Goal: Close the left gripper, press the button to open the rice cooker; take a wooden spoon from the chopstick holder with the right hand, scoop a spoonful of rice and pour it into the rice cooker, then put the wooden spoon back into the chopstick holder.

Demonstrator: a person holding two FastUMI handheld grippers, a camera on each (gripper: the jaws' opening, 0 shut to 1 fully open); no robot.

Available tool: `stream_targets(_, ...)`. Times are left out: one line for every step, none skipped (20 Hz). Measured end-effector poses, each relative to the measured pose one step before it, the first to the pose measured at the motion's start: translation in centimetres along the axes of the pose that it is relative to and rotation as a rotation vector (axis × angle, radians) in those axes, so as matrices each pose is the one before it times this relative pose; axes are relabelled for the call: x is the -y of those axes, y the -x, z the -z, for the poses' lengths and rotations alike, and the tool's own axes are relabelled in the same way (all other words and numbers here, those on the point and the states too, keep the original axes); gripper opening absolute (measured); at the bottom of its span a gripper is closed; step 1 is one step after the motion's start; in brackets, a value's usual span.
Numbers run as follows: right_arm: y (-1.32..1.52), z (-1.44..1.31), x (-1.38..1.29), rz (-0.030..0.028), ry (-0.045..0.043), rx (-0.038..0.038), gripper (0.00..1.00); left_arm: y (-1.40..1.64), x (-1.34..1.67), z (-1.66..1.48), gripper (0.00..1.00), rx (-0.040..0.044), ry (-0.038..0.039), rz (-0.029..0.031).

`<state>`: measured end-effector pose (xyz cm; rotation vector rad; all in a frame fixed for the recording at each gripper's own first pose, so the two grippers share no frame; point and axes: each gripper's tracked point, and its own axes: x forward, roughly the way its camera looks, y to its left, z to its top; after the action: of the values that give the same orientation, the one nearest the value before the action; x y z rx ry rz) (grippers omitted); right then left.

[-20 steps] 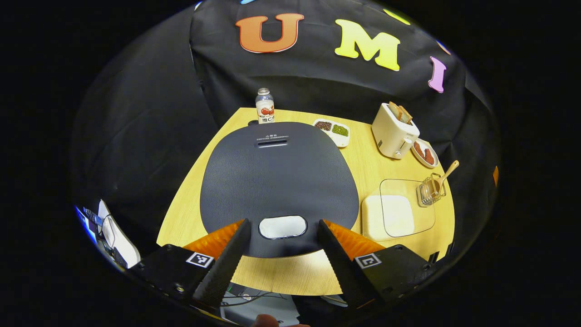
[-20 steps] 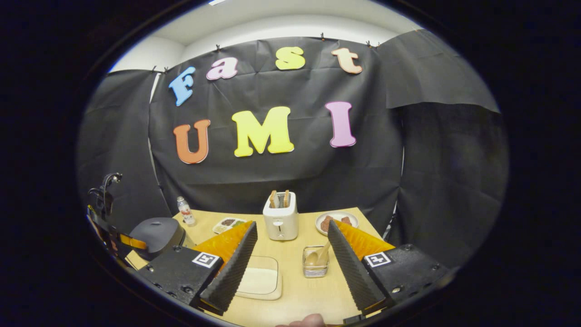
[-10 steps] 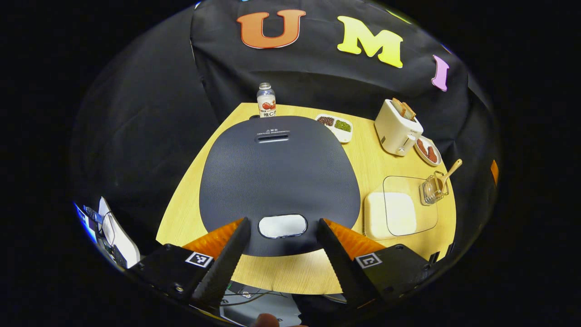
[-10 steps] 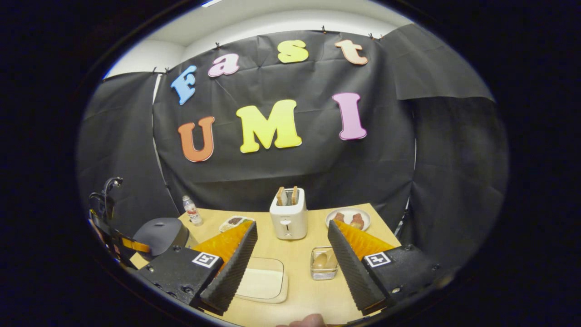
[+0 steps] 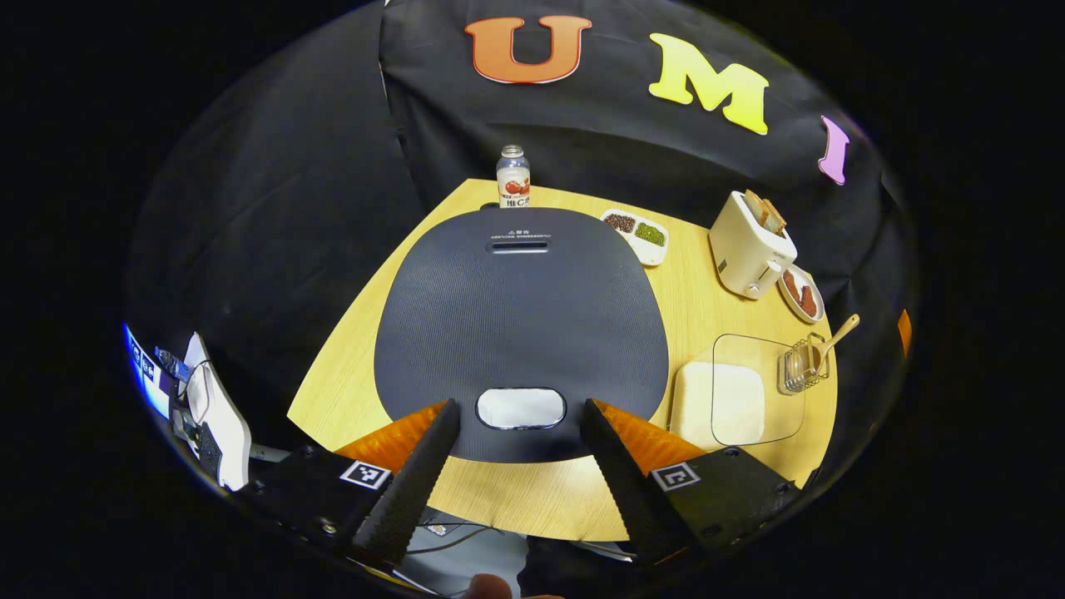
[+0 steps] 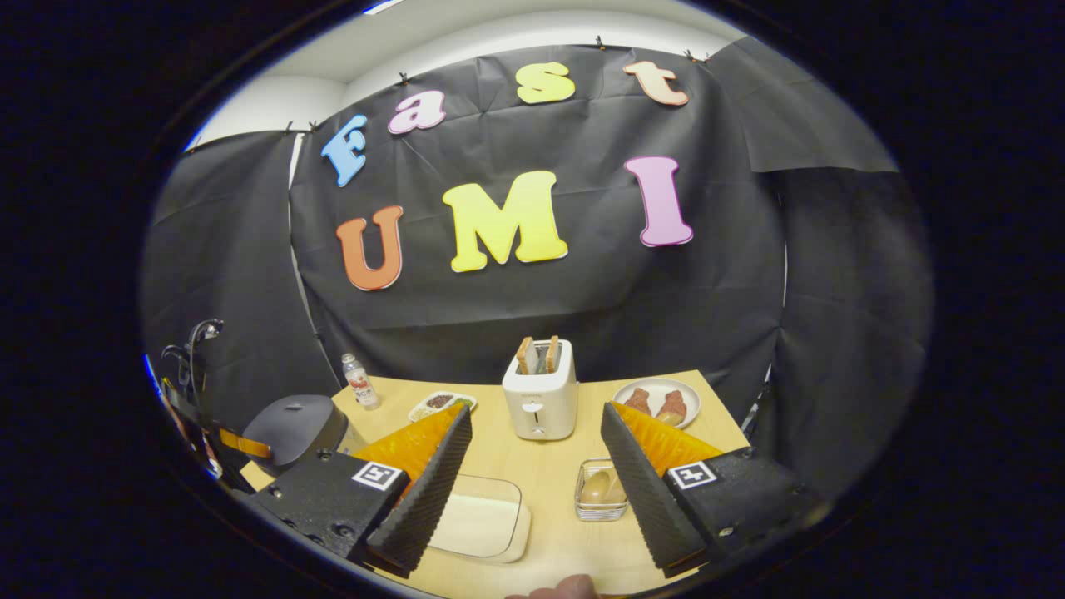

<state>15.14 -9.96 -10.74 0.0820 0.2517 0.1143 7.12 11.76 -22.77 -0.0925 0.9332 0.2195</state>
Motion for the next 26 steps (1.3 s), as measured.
stream_targets(0.513,-0.105,-0.014,0.0071,-0.00242,0.00592,1.0,-0.094,-0.245,-0.138,0.98,0.03697,0.00449,-0.00399)
stream_targets(0.54,-0.095,0.01,0.0127,0.00109,0.00822,0.99,-0.017,-0.044,-0.094,0.97,0.03303,0.00165,-0.002)
stream_targets(0.697,-0.205,-0.058,0.00988,0.00452,0.0074,1.0,0.092,-0.084,0.053,0.97,0.02258,-0.0058,0.00041)
stream_targets(0.663,-0.226,-0.261,0.00876,0.00764,0.01028,1.0,0.165,-0.105,-0.168,0.97,0.02863,-0.00731,0.00354)
stream_targets(0.745,-0.214,-0.036,0.01756,0.01247,0.00188,1.0,0.286,-0.023,-0.211,0.96,0.01884,-0.00707,0.0033)
stream_targets(1.128,-0.213,-0.201,0.01243,0.01017,0.00256,1.0,0.575,-0.024,-0.284,0.95,0.02045,-0.00735,0.01049)
stream_targets(1.041,-0.564,-0.347,0.00495,0.00399,0.01515,1.0,0.851,0.473,-0.765,0.96,0.03511,-0.01224,0.02077)
stream_targets(0.965,-0.631,-0.345,0.00566,0.00768,0.01661,0.99,1.162,0.797,-0.96,0.97,0.04646,-0.02043,0.0299)
stream_targets(1.129,-0.573,-0.289,0.00696,0.01244,0.0149,1.0,1.403,0.707,-1.373,0.97,0.05681,-0.01909,0.01999)
stream_targets(1.114,-0.503,-0.208,0.00807,0.00746,0.01537,1.0,1.384,0.782,-1.593,0.96,0.06493,-0.01444,0.02079)
stream_targets(1.193,-0.787,-0.32,0.00713,-0.00007,0.01948,0.99,1.865,1.211,-1.932,0.96,0.07228,-0.00825,0.02398)
stream_targets(1.181,-0.8,-0.537,0.00363,-0.00505,0.0207,0.99,1.599,1.219,-1.83,0.96,0.07057,-0.00407,0.02749)
stream_targets(1.126,-0.764,-0.566,0.00099,-0.00245,0.01887,1.0,1.501,1.199,-1.81,0.96,0.06113,-0.00011,0.02477)
stream_targets(1.163,-0.601,-0.558,-0.00041,0.00067,0.01769,1.0,0.923,0.554,-1.165,0.96,0.05464,-0.00173,0.01563)
stream_targets(1.095,-0.722,-0.523,0.00075,0.00141,0.018,1.0,1.361,0.692,-1.394,0.96,0.05117,-0.0009,0.01523)
stream_targets(1.125,-0.497,-0.439,0.00385,0.00169,0.01349,1.0,1.231,0.93,-1.132,0.92,0.04502,0.00235,0.01967)
stream_targets(1.104,-0.381,-0.33,0.00666,-0.00317,0.00658,1.0,1.147,0.923,-0.942,0.88,0.03489,0.00962,0.02034)
stream_targets(1.104,-0.213,-0.421,0.00291,-0.00764,0.00443,1.0,1.206,0.768,-0.733,1.0,0.02896,0.01294,0.01901)
stream_targets(0.966,-0.272,-0.461,0.00061,-0.00768,0.005,1.0,1.16,0.777,-0.617,1.0,0.02333,0.00814,0.01981)
stream_targets(0.901,-0.318,-0.414,-0.00018,-0.00499,0.00861,0.99,0.997,0.407,-0.603,0.96,0.02677,-0.00063,0.00941)
stream_targets(0.897,-0.227,-0.235,0.00447,0.00046,0.00855,1.0,0.865,0.27,-0.463,0.92,0.0276,-0.00851,0.00254)
stream_targets(0.805,-0.06,-0.283,0.00187,0.00153,0.0062,1.0,0.891,0.351,-0.469,0.87,0.02705,-0.00848,0.00184)
stream_targets(0.757,-0.09,-0.262,-0.00056,0.00253,0.00424,0.99,0.767,0.251,-0.204,0.95,0.01556,-0.00537,-0.00387)
stream_targets(0.722,0.034,-0.374,-0.00101,0.00385,0.00283,0.99,0.707,0.132,0.002,0.95,0.01021,-0.00421,-0.00324)
stream_targets(0.624,-0.022,-0.208,0.00172,0.00342,0.00231,0.99,0.702,0.107,-0.183,0.95,0.00792,-0.00248,-0.00397)
stream_targets(0.504,0.045,-0.024,0.00381,0.00238,0.00267,0.99,0.76,0.065,-0.328,0.95,0.01145,-0.00162,-0.00675)
